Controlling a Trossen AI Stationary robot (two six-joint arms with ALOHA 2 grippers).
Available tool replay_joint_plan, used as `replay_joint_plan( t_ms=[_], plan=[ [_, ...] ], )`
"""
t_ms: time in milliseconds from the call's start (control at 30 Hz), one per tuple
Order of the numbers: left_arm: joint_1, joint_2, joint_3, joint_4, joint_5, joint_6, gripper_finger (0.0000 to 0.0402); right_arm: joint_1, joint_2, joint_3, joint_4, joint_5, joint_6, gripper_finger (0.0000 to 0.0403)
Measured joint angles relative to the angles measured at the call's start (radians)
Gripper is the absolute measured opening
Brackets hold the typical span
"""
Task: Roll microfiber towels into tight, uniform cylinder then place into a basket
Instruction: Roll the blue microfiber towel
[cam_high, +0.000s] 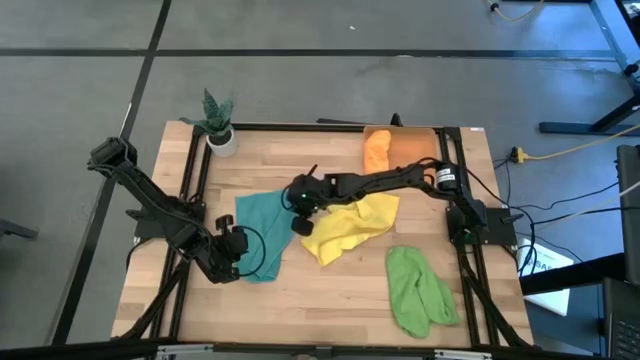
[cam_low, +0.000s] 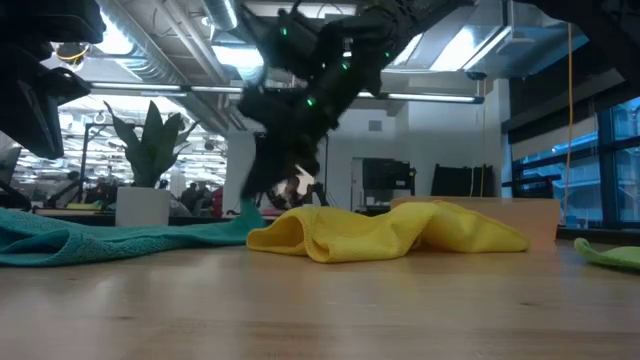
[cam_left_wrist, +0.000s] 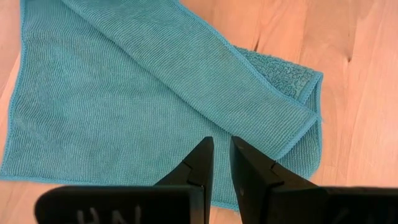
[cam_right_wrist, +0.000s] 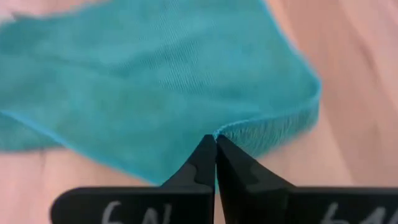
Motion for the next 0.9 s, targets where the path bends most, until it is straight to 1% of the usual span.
replay_joint_plan(
  t_ms=[67, 200, 367, 600, 900],
  plan=[
    [0.000, 0.000, 0.000, 0.000, 0.006, 0.000, 0.0047, 0.000, 0.000, 0.027, 0.008, 0.000, -0.007, 0.0006],
    [0.000, 0.000, 0.000, 0.000, 0.014, 0.001, 0.0047, -0.010, 0.000, 0.045, 0.120, -0.009, -0.027, 0.0003],
    [0.000, 0.000, 0.000, 0.000, 0.014, 0.007, 0.0047, -0.035, 0.018, 0.046, 0.263, -0.078, 0.005, 0.0003],
    [0.000, -0.001, 0.000, -0.003, 0.014, 0.007, 0.0047, -0.065, 0.076, 0.045, 0.448, -0.079, 0.075, 0.0002],
    [0.000, -0.001, 0.000, -0.008, 0.014, 0.007, 0.0047, -0.075, 0.138, 0.045, 0.662, -0.094, 0.108, 0.0002]
  ],
)
